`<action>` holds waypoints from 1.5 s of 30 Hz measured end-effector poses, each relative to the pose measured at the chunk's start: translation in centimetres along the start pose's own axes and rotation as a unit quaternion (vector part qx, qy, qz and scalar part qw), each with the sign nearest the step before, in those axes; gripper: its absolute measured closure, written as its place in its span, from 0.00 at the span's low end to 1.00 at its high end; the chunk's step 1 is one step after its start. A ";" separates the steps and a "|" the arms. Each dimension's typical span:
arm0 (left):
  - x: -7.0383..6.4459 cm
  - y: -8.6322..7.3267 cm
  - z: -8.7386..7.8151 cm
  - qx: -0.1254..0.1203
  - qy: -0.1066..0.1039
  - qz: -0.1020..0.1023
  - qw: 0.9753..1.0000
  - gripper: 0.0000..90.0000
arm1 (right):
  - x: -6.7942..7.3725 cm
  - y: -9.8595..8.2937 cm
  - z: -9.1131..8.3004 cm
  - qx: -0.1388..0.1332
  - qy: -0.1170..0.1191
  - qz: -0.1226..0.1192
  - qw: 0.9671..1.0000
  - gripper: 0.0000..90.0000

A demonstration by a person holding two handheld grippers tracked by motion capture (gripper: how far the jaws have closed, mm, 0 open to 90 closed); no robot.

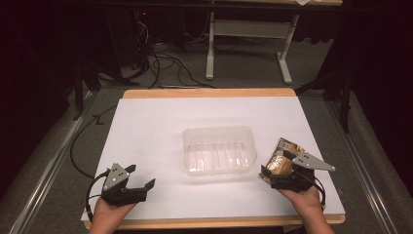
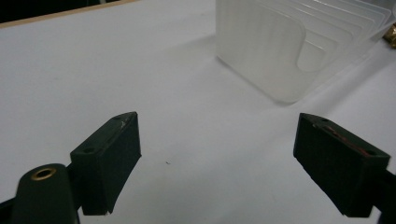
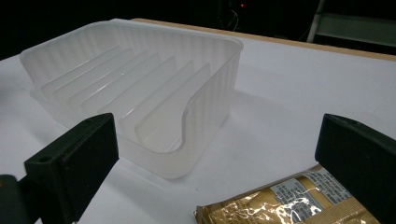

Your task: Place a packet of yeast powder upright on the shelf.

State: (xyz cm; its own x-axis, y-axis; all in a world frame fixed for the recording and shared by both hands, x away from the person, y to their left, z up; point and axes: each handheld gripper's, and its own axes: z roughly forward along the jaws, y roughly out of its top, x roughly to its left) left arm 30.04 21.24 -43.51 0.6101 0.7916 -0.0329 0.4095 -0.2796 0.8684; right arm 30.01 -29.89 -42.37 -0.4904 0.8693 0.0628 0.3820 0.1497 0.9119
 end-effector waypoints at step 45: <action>-0.1 -0.1 0.1 -0.005 0.033 0.011 0.999 0.17 | -7.4 -0.5 -0.7 -0.002 -0.070 0.056 0.996 0.38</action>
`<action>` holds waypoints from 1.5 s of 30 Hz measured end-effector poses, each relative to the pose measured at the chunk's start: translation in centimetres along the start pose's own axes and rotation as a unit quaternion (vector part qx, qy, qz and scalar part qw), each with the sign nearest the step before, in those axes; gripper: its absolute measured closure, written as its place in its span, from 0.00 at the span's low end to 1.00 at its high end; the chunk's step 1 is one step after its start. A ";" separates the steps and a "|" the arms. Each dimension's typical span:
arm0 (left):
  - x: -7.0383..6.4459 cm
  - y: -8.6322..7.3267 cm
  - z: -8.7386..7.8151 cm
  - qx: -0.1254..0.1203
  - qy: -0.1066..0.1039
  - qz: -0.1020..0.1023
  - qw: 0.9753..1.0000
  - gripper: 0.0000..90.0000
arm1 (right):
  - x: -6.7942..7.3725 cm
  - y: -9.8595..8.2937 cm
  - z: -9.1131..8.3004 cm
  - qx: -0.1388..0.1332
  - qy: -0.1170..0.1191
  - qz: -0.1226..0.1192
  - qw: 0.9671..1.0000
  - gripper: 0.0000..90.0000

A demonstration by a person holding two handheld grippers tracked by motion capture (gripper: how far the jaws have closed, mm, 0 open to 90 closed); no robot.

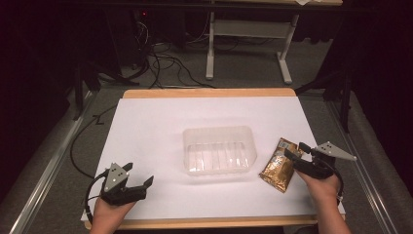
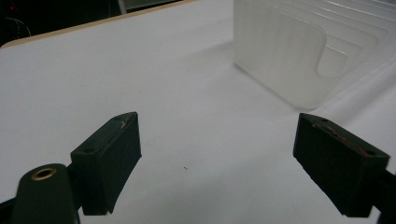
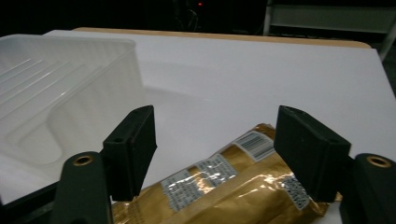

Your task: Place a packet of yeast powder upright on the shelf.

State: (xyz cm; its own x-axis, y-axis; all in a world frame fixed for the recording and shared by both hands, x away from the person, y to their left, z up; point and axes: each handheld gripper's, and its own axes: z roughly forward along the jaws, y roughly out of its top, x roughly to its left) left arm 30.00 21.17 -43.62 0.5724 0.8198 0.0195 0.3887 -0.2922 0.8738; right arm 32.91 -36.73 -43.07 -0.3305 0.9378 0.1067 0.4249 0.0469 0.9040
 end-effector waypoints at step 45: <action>-0.3 -0.1 0.4 0.015 0.004 0.013 1.000 0.19 | -5.6 -2.1 4.0 0.153 -0.058 0.030 0.986 1.00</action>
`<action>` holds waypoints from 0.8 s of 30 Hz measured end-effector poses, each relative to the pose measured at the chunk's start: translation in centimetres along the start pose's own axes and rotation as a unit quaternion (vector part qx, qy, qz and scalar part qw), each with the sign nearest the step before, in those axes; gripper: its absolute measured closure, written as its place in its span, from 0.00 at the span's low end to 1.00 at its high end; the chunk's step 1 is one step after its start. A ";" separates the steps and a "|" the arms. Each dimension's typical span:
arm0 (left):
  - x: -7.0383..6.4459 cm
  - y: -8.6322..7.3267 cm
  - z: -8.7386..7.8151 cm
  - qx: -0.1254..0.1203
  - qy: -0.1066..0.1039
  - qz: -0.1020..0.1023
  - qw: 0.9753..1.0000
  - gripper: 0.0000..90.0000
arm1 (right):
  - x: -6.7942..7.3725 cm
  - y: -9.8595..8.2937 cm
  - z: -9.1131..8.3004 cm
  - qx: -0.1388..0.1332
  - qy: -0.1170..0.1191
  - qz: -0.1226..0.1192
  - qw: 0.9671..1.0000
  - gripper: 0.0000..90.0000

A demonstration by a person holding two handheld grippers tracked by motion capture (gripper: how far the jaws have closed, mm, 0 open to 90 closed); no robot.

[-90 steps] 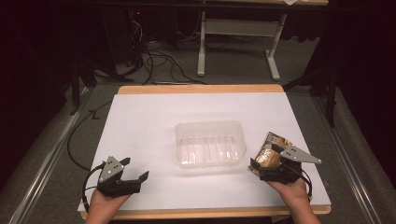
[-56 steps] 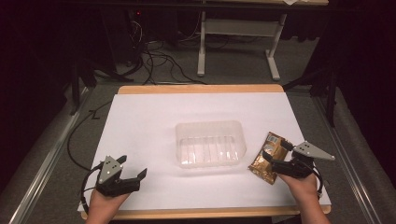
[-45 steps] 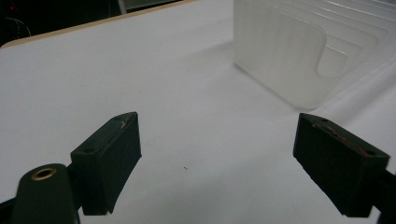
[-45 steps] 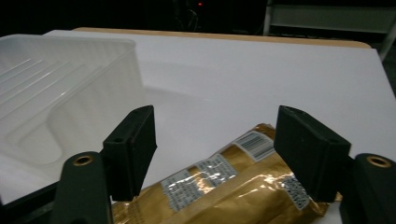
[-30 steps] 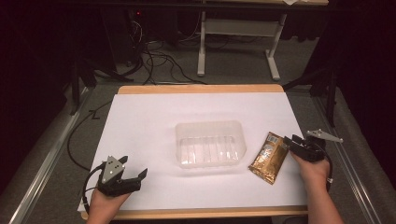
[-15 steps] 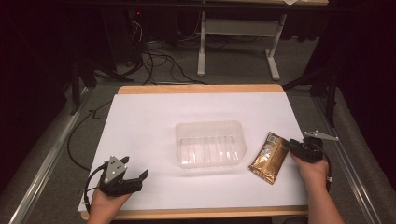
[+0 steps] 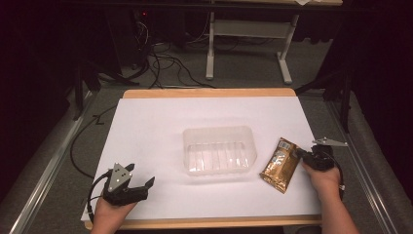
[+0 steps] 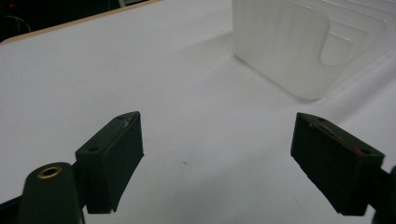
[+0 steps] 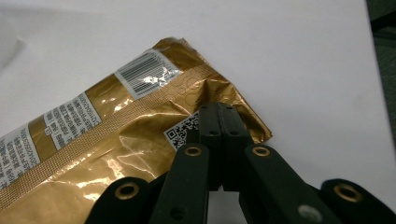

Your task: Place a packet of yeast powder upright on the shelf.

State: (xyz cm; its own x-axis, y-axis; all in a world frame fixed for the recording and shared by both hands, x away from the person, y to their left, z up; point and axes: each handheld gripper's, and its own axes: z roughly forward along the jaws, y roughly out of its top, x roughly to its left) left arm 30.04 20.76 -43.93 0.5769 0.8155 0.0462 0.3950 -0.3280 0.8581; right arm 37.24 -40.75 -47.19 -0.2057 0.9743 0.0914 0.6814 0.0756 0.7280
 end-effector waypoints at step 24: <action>0.4 -0.7 -1.3 -0.005 0.019 -0.017 1.000 0.20 | -0.8 0.4 1.0 -0.001 0.002 0.035 0.999 1.00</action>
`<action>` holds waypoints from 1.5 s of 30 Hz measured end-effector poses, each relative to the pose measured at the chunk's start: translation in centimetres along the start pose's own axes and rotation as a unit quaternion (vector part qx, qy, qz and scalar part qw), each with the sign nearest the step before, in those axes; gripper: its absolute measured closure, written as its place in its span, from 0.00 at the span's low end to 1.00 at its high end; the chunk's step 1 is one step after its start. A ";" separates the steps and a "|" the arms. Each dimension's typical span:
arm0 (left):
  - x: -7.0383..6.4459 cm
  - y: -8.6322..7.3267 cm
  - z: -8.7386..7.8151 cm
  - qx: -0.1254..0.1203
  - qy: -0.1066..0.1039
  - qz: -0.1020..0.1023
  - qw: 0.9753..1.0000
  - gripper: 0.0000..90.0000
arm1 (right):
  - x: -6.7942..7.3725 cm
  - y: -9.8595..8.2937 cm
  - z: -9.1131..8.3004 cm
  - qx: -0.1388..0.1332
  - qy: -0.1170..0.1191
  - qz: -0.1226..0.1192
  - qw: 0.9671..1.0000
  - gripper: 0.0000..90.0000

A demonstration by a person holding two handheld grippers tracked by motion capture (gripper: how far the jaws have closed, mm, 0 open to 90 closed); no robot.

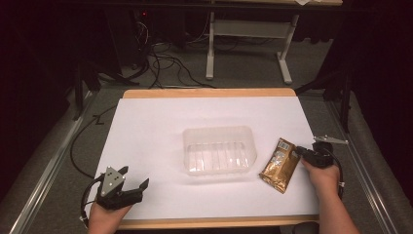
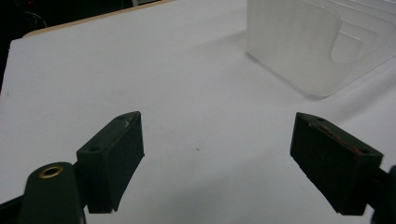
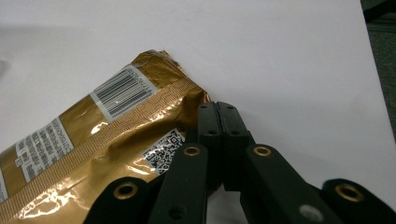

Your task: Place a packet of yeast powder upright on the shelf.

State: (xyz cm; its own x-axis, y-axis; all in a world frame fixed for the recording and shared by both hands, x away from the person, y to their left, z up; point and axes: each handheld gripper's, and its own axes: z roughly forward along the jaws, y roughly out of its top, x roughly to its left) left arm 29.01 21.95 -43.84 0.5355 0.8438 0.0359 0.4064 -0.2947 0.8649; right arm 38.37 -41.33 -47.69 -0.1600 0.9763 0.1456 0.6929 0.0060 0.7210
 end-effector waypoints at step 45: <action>-0.8 3.2 3.4 -0.042 -0.045 0.007 0.998 0.20 | 6.9 -4.1 -5.7 0.014 0.062 -0.059 0.996 0.79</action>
State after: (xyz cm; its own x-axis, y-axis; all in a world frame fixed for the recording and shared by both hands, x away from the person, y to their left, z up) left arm 32.37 18.80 -42.79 0.6061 0.7954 0.0065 0.3372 -0.2644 0.9036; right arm 30.40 -35.88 -45.76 -0.3256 0.9344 0.1441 0.6838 0.1274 0.7185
